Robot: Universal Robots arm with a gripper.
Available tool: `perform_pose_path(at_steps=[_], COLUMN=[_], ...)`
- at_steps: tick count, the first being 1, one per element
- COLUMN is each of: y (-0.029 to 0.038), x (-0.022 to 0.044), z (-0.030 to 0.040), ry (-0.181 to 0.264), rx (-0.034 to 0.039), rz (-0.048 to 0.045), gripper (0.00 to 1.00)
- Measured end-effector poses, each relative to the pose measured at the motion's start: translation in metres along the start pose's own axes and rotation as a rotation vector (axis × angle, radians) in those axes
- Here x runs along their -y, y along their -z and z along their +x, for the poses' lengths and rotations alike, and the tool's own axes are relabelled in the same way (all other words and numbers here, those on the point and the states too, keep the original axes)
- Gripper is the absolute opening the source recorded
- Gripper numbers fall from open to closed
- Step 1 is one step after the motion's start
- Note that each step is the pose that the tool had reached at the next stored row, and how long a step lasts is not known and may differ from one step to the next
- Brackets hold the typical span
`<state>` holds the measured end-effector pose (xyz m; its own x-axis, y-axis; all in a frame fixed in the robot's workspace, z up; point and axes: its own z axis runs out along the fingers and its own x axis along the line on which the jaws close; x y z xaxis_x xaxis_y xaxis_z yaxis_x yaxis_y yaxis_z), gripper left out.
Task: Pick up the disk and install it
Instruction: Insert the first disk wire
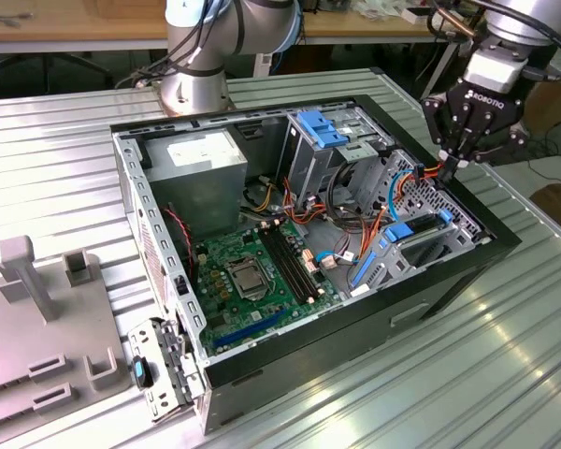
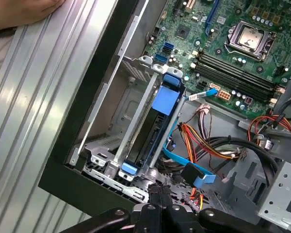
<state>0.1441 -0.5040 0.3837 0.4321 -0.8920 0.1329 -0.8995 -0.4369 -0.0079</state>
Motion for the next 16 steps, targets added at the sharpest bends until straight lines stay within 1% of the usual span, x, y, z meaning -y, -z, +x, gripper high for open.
perform_pose_path(at_steps=[1,2,3,4,6,7,9,10,16], y=[0.0005,0.0003,0.0004,0.0004,0.0004,0.0004,0.0002,0.0003,0.0001], x=[0.0025,0.0068,0.0094,0.0098,0.0104,0.0108,0.0118,0.0122,0.0137], z=[-0.0038,-0.0033,-0.0039,-0.0038,-0.0035,-0.0033,-0.0028,-0.0026,-0.0019], ry=[0.043,0.076,0.117,0.137,0.16,0.183,0.262,0.291,0.386], rx=[-0.0007,-0.0006,-0.0007,-0.0007,-0.0005,-0.0003,0.0004,0.0005,0.0012], rz=[0.0051,0.009,0.0142,0.0169,0.0199,0.0232,0.0339,0.0377,0.0505], gripper=[0.11,0.11,0.11,0.11,0.11,0.11,0.11,0.11,0.11])
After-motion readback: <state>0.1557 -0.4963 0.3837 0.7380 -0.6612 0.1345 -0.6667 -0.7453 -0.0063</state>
